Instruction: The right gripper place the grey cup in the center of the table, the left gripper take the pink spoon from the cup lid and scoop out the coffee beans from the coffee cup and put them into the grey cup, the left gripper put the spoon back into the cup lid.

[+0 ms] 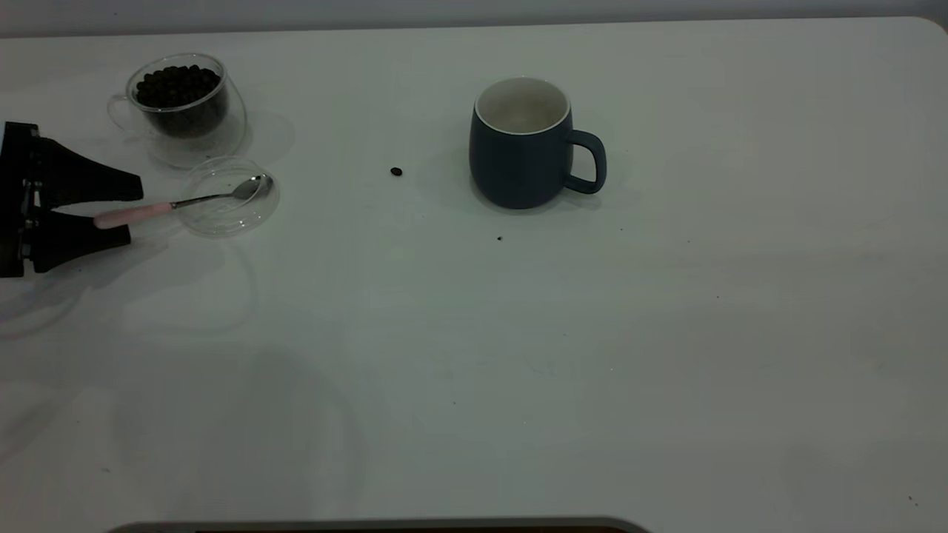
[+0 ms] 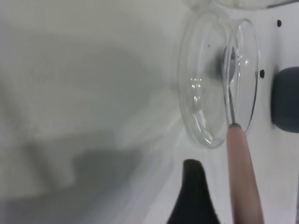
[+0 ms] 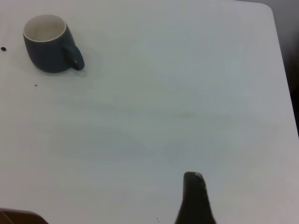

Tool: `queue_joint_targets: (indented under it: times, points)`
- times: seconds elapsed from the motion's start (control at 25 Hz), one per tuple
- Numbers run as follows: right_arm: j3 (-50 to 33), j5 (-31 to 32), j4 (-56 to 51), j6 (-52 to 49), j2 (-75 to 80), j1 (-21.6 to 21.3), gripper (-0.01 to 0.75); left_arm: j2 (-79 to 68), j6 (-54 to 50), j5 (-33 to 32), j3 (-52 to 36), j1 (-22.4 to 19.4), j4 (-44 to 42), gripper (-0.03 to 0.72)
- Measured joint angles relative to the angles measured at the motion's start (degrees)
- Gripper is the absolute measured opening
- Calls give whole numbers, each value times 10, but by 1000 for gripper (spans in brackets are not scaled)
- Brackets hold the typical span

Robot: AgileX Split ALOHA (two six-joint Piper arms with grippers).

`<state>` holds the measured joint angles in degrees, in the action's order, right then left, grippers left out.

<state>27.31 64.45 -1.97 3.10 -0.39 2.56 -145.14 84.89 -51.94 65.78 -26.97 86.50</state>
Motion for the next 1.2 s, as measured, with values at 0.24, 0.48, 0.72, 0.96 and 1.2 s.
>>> queue_joint_targets:
  times: [0.24,0.48,0.72,0.96,1.2]
  points:
    - [0,0,0,0,0,0,590,42,21,56,0,0,-19,653]
    - [0,0,0,0,0,0,590,156,-34,89,0,0,-108,647]
    - [0,0,0,0,0,0,590,345,-180,59,-1,0,-257,632]
    - [0,0,0,0,0,0,590,590,-357,26,-1,37,-437,611]
    - [0,0,0,0,0,0,590,785,-517,-30,-2,98,-583,593]
